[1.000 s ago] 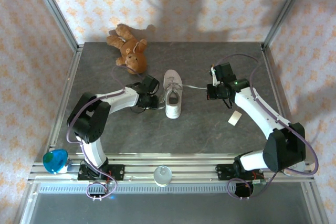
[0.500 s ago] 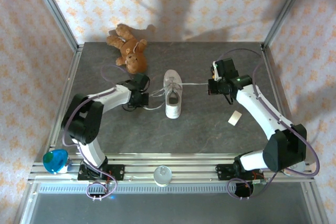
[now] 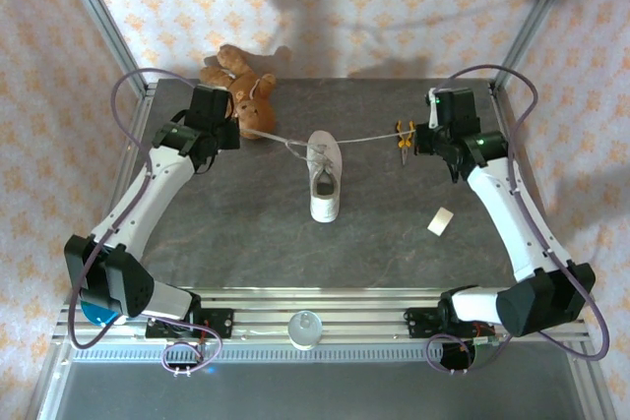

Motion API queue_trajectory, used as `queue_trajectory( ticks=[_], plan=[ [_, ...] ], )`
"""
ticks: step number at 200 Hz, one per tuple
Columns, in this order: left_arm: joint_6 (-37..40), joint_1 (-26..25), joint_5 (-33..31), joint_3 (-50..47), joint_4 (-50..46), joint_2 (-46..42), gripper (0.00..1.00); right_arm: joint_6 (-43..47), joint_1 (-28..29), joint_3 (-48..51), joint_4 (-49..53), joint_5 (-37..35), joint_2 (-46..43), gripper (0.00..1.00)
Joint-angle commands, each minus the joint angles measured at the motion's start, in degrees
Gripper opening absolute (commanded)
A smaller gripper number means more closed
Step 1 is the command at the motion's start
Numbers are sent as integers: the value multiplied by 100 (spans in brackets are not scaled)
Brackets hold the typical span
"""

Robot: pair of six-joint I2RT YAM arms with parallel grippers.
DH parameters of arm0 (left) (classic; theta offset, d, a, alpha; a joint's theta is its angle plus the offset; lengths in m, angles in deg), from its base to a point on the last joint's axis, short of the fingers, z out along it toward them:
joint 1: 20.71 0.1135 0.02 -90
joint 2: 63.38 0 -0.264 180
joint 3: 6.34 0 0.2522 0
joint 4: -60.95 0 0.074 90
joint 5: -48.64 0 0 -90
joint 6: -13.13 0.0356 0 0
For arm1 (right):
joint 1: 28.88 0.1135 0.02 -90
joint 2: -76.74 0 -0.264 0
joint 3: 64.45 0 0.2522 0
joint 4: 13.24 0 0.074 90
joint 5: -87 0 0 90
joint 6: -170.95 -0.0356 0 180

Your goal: Tie the shoes

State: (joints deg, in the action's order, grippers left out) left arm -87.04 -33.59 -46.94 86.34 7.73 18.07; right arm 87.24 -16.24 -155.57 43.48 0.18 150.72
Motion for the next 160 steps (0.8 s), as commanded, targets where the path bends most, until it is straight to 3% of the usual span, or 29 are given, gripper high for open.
queue_trajectory(
  ticks=[1, 22, 91, 124, 160],
  plan=[
    [415, 97, -437, 383, -456, 2, 0, 154, -134, -334, 225, -272, -192, 0],
    [552, 152, -552, 586, -492, -18, 0, 270, -249, -475, 299, -401, -285, 0],
    [827, 363, -33, 678, -435, 74, 0, 453, -1244, -308, 649, -702, -227, 0],
    [923, 593, 485, 444, -376, 152, 0, 494, -1525, -19, 649, -766, -43, 0],
    [930, 1179, 1169, -217, -125, 202, 0, 471, -1583, 207, 540, -1197, 390, 0]
  ],
)
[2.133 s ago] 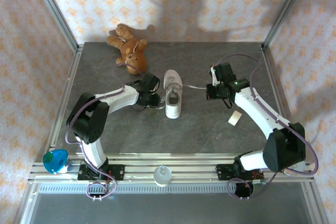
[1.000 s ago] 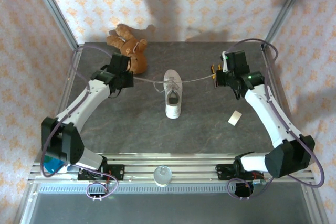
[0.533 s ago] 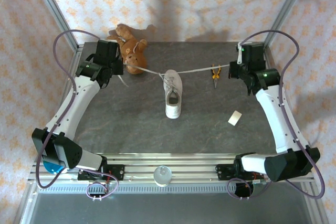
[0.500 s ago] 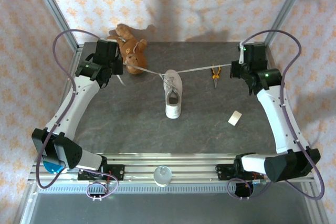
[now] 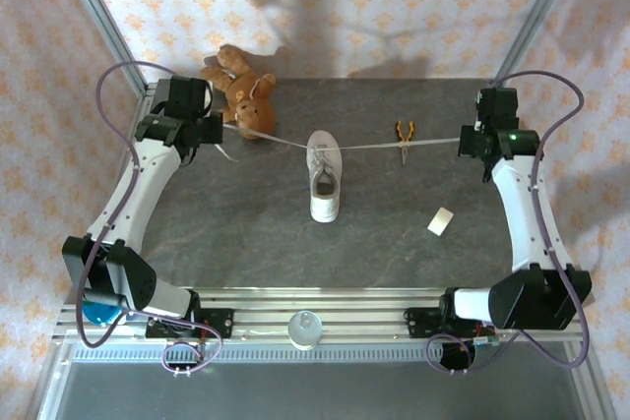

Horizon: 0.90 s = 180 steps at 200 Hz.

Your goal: Tie the shoes

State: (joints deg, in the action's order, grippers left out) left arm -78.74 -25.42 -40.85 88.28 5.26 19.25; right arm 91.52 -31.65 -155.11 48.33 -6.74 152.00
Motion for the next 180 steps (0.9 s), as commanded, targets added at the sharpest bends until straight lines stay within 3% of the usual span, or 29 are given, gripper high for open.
queue_trajectory(
  ticks=[1, 86, 138, 167, 180],
  plan=[
    [95, 377, 579, -434, 136, 85, 0, 47, -45, 164, 54, -526, 278, 0],
    [90, 1170, 1371, -1393, 558, 213, 0, 191, -241, -65, -67, -1342, 1201, 0],
    [-52, 1218, 1979, -1734, 880, 269, 0, -137, -203, 335, -406, 233, 812, 0],
    [-30, 1196, 2484, -1858, 1029, 328, 0, -48, 135, 810, -738, 769, 161, 36],
    [73, 1167, 2582, -1894, 999, 333, 0, 9, 268, 949, -772, 1005, -100, 46]
  ],
)
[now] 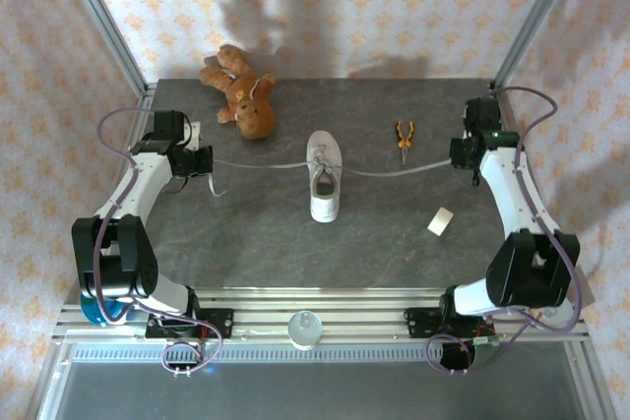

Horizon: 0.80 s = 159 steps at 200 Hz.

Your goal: Tie the shoes

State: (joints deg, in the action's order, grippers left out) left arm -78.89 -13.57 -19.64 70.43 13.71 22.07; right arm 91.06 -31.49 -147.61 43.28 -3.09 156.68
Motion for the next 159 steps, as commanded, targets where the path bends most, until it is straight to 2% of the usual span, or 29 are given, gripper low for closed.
queue_trajectory(
  ticks=[1, 19, 38, 51, 79, 99, 123, 145, 159],
  plan=[
    [97, -19, 464, -110, 151, 51, 0, 54, 257, 204, -264, 663, -581, 47],
    [221, -35, 456, -127, 55, -2, 0, 46, 331, 299, -225, 1240, -811, 55],
    [423, -37, 500, -145, -29, -108, 17, 171, 506, 329, -113, 1881, -884, 58],
    [664, -49, 527, -157, -120, -191, 29, 297, 813, 385, -130, 2014, -871, 59],
    [1263, -169, 906, -223, -161, -407, 40, 876, 1764, 592, -489, 2060, -636, 59],
    [1817, -562, 1397, -367, 201, -494, 46, 1536, 2332, 605, -818, 2233, -245, 60],
    [2482, -1268, 1478, -375, 814, -360, 50, 2226, 2687, 608, -1175, 1913, 322, 60],
    [2403, -1727, 1469, -375, 1834, 51, 53, 2571, 2800, 490, -1409, 1804, 828, 60],
    [2312, -1918, 1415, -129, 2134, 502, 54, 2838, 2864, 287, -1398, 1789, 1173, 60]
  ],
)
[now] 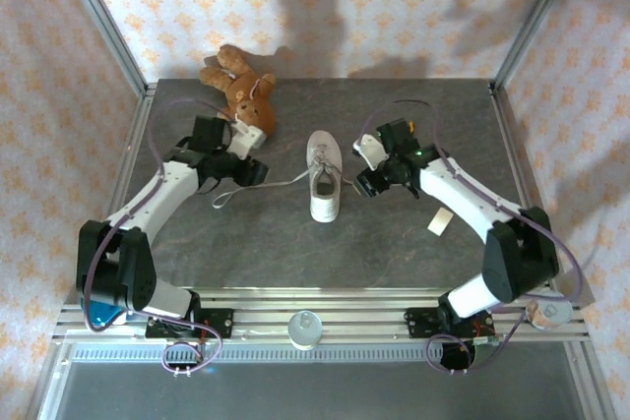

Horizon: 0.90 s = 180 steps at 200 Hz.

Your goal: Tie the shoes

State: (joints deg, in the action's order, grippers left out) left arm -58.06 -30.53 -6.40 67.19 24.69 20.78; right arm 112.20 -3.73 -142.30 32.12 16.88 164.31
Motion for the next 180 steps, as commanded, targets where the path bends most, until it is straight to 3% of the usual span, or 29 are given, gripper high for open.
queue_trajectory(
  ticks=[1, 36, 75, 139, 163, 171, 180],
  plan=[
    [224, -235, 86, 220, 1041, 665, 54, 738, 92, -253, -279, -215, 437, 60],
    [634, -711, -145, 1128, 756, 1756, 54, 1113, 271, -718, -231, -427, 1180, 60],
    [943, -982, -411, 1588, 503, 2290, 55, 1318, 331, -986, -471, -475, 1694, 60],
    [1361, -1059, 64, 2241, -621, 2751, 57, 1576, 368, -1748, -254, -119, 2396, 60],
    [1600, -1065, 359, 2812, -1458, 3114, 54, 2022, 419, -1824, -156, 297, 2458, 54],
    [1641, -1059, 458, 2930, -1649, 3181, 51, 2099, 447, -1845, -130, 414, 2458, 47],
    [1661, -1059, 524, 3002, -1804, 3228, 42, 2092, 477, -1886, -85, 503, 2458, 32]
  ],
)
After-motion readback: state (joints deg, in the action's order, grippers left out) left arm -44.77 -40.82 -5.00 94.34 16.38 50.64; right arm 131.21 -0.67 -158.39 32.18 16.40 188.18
